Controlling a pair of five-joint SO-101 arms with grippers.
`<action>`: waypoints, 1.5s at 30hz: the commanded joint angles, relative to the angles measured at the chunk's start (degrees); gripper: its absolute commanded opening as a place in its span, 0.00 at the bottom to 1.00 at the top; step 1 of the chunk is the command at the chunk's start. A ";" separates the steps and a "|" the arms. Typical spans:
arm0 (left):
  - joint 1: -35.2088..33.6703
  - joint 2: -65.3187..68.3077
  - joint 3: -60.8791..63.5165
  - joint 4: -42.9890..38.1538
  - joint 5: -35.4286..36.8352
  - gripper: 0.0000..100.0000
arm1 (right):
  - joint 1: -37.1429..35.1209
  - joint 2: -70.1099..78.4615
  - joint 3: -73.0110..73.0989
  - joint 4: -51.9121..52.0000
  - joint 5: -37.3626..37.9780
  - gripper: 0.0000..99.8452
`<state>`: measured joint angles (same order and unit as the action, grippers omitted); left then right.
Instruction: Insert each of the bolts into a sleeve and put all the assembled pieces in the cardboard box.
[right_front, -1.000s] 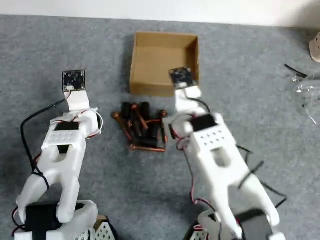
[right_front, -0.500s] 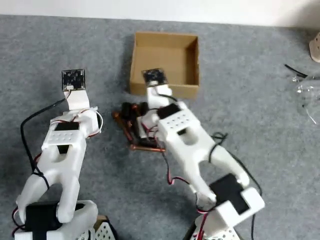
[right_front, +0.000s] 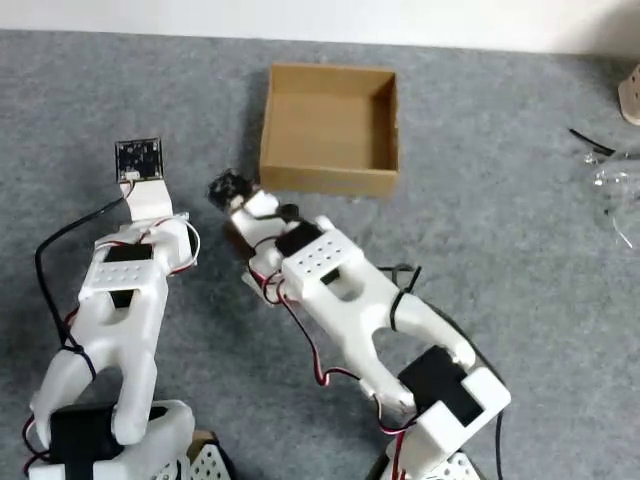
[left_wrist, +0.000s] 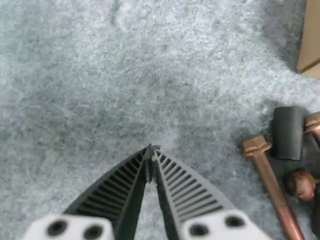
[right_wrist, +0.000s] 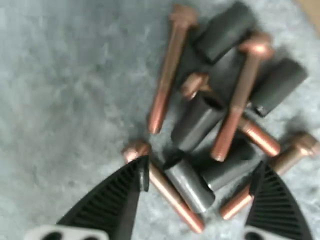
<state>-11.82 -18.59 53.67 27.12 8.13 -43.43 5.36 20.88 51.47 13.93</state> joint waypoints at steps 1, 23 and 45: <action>-0.40 -0.31 -2.77 -1.05 0.09 0.01 | 0.75 -0.66 0.84 -0.31 3.87 0.30; -0.40 -0.31 -2.68 -0.97 0.09 0.01 | 3.21 -0.31 7.60 -2.51 5.10 0.30; -0.40 -0.31 -2.68 -0.97 0.00 0.01 | 4.00 -0.22 14.02 -8.13 5.10 0.15</action>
<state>-11.82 -18.59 53.67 27.12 8.13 -40.88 4.48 33.10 44.00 18.77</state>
